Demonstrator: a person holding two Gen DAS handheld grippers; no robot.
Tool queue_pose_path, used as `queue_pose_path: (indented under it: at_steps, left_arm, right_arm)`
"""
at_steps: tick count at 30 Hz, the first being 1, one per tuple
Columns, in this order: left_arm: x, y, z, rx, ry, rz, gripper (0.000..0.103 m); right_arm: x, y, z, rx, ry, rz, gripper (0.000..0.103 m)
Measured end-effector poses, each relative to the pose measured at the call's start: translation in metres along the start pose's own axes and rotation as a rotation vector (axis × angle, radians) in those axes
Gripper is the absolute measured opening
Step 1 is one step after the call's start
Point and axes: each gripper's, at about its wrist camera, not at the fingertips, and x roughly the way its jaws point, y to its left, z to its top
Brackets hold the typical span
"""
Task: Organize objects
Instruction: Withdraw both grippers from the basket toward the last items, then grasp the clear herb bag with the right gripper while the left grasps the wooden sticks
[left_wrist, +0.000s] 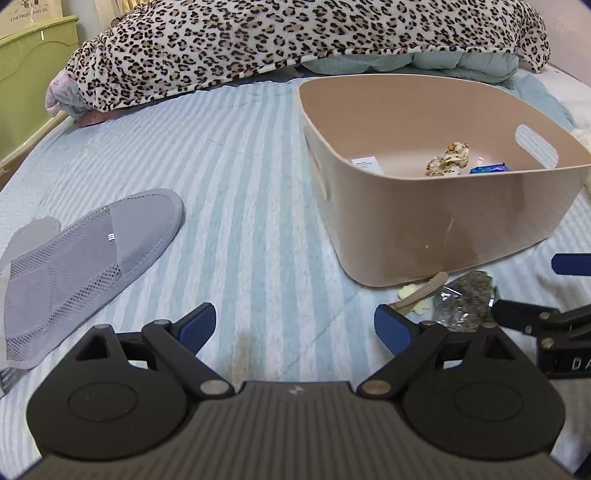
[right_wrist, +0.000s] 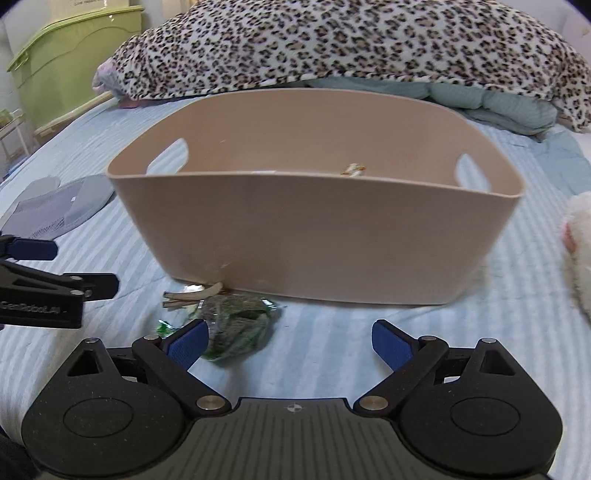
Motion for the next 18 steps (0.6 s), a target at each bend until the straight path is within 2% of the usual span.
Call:
queue_pose_path:
  at_steps: [6,9,10,15,17,18]
  left_arm:
    - [0.020,0.002,-0.002,-0.010,0.026,-0.014,0.093]
    - [0.025,-0.001,-0.001,-0.007,0.026,-0.022,0.093]
    - [0.025,-0.002,0.000,-0.005,0.026,-0.027,0.093]
    - [0.027,-0.013,0.000,0.018,0.025,-0.058,0.093]
    - [0.027,-0.019,-0.001,0.034,0.023,-0.062,0.093]
    - [0.027,-0.021,-0.001,0.042,0.022,-0.063,0.093]
  right_arm:
    - [0.024,0.010,0.000,-0.043,0.032,0.013,0.085]
    - [0.031,0.006,-0.002,-0.017,0.041,0.039,0.081]
    - [0.032,0.004,-0.002,-0.014,0.039,0.044,0.077]
    - [0.026,0.002,0.001,-0.050,0.045,0.101,0.037]
    - [0.025,0.000,0.002,-0.056,0.050,0.095,0.035]
    - [0.023,-0.001,0.003,-0.057,0.053,0.081,0.031]
